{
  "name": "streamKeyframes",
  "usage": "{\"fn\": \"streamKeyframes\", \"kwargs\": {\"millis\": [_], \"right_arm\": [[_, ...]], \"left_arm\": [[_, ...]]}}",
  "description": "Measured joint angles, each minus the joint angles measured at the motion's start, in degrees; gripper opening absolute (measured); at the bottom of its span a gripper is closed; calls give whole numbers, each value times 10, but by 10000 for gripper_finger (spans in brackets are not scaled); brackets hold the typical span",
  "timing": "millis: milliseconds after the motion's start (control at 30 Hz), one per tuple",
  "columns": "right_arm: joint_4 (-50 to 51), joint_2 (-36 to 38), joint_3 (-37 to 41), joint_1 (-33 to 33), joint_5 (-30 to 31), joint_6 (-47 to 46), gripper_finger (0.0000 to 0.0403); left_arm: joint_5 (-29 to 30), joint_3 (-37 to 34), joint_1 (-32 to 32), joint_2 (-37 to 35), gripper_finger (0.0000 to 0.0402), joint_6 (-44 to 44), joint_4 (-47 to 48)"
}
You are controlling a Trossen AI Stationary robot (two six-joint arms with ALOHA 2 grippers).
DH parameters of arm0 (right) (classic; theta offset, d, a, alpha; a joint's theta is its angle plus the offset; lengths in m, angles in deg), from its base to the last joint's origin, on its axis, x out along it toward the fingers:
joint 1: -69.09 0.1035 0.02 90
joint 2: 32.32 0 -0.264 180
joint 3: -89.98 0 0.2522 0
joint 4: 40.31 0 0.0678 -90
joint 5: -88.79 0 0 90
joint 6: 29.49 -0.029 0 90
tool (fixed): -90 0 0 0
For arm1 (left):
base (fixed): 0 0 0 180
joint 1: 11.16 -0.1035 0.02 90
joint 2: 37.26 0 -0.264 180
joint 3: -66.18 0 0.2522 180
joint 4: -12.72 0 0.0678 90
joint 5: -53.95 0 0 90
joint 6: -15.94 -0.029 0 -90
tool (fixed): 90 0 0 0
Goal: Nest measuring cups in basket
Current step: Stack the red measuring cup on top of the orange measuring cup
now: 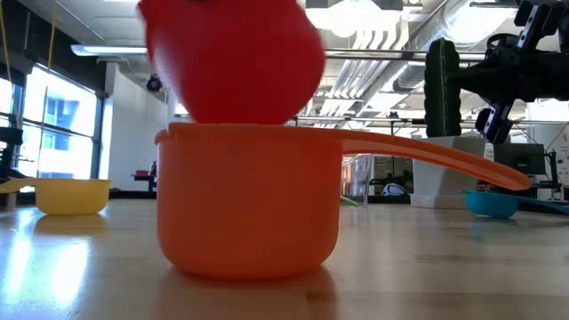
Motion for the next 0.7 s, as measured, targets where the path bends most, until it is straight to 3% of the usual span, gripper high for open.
{"fn": "streamKeyframes", "kwargs": {"millis": [700], "right_arm": [[0,-7,0,0,-1,0,0]], "left_arm": [[-14,8,-15,18,22,-19,24]]}}
